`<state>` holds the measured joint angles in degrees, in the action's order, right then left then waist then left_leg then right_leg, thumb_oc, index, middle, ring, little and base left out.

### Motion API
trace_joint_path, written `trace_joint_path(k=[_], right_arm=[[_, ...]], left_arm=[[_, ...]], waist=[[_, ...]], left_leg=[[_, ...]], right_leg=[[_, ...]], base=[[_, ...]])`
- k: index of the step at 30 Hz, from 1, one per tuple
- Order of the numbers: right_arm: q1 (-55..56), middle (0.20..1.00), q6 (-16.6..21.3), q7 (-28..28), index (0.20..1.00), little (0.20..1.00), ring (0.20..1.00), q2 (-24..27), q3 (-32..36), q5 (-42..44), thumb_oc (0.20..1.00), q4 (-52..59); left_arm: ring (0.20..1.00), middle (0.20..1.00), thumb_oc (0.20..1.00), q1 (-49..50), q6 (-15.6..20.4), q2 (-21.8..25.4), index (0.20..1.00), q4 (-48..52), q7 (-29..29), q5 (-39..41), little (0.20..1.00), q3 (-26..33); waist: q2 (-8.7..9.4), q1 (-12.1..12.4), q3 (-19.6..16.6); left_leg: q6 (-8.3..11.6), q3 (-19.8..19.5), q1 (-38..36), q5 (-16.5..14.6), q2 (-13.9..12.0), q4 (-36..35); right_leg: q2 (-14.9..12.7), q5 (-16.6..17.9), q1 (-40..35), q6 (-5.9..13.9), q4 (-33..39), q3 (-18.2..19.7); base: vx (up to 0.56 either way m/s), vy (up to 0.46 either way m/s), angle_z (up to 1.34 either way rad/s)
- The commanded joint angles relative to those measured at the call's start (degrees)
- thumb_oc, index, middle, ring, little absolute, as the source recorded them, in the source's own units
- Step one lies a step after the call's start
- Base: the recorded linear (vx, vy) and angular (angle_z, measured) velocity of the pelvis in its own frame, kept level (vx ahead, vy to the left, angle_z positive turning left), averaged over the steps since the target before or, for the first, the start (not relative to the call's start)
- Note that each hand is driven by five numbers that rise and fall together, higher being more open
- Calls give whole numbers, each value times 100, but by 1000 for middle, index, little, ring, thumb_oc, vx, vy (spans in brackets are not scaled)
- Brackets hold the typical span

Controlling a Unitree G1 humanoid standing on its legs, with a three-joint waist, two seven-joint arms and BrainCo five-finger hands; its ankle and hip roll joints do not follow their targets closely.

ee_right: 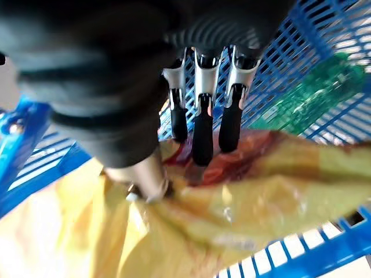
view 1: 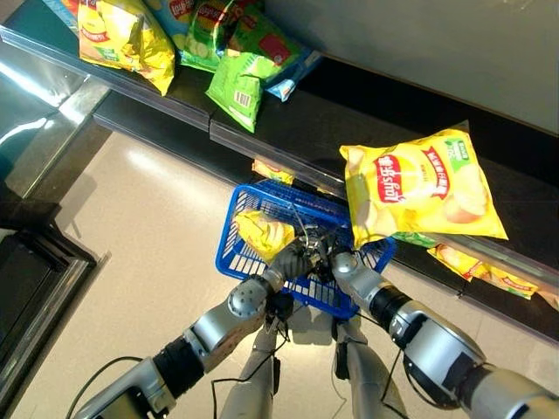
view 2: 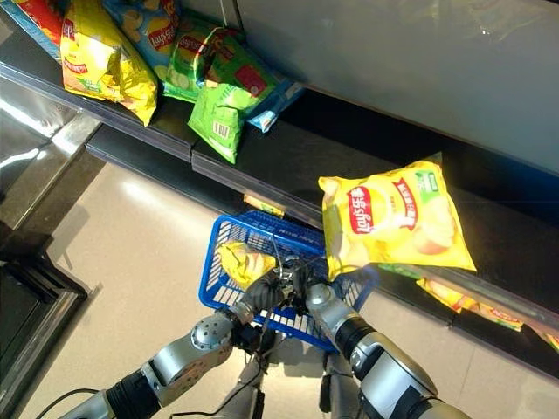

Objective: Pick up the snacks into the basket

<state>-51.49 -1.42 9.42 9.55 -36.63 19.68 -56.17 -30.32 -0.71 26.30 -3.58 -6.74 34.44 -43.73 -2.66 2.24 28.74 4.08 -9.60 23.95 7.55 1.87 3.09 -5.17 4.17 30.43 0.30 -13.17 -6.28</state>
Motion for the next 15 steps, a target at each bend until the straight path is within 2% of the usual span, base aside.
trace_joint_path(k=[1,7,15], right_arm=[[-358,1000,273,21,1000,1000,1000,-470,117,-226,1000,578],[-215,1000,245,-45,1000,1000,1000,-350,93,-382,1000,743],[401,1000,235,-325,1000,1000,1000,324,-43,-791,1000,1842]], left_arm=[[200,200,200,-345,734,-339,200,1179,183,-310,200,132],[200,200,200,-271,718,-310,200,1190,159,-419,200,239],[200,200,200,-48,715,-187,200,1205,144,-603,200,586]], waist=[[228,-52,-213],[265,-97,-219],[399,-176,-271]], left_leg=[[80,295,-7,-496,-41,237],[69,309,-25,-520,-41,261],[63,339,-78,-565,-54,312]], right_leg=[[-326,-172,-46,831,156,462],[-321,-187,-39,819,127,489],[-324,-207,-102,827,93,523]], base=[[0,0,0],[0,5,-2],[-1,-4,-3]])
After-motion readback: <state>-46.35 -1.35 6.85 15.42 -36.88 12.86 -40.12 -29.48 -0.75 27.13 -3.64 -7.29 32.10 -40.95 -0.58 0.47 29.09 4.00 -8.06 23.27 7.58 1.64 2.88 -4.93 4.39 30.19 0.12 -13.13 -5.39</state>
